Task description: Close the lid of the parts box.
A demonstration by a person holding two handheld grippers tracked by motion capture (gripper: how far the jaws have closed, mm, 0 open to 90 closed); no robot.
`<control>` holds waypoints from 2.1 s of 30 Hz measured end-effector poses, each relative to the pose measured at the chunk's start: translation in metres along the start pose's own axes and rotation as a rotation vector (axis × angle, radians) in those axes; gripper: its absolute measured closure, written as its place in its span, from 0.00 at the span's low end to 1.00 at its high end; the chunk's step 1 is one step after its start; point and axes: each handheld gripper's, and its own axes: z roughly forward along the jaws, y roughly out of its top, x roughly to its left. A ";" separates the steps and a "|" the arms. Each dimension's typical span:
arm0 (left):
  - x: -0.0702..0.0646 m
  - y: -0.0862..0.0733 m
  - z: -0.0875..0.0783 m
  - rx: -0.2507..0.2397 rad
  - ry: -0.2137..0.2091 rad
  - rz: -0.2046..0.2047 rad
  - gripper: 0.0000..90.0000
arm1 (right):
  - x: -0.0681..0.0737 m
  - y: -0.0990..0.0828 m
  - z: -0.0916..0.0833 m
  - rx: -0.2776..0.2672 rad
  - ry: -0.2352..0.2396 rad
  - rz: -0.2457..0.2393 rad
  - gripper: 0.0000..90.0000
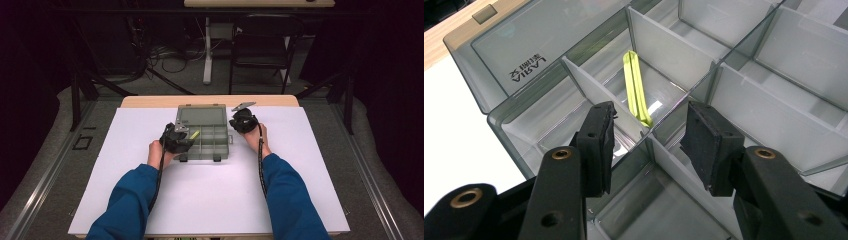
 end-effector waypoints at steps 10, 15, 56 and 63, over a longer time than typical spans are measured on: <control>0.000 0.000 0.000 -0.002 -0.001 0.003 0.62 | 0.000 -0.004 0.017 0.046 0.008 -0.019 1.00; 0.001 0.000 0.000 0.003 -0.004 0.011 0.62 | 0.002 -0.002 0.019 0.056 -0.001 -0.048 1.00; 0.001 0.000 0.001 0.001 -0.010 0.018 0.62 | -0.001 0.005 0.019 -0.081 -0.050 0.016 1.00; 0.001 0.000 0.001 0.001 -0.009 0.019 0.62 | -0.001 0.006 0.017 -0.097 -0.056 0.008 1.00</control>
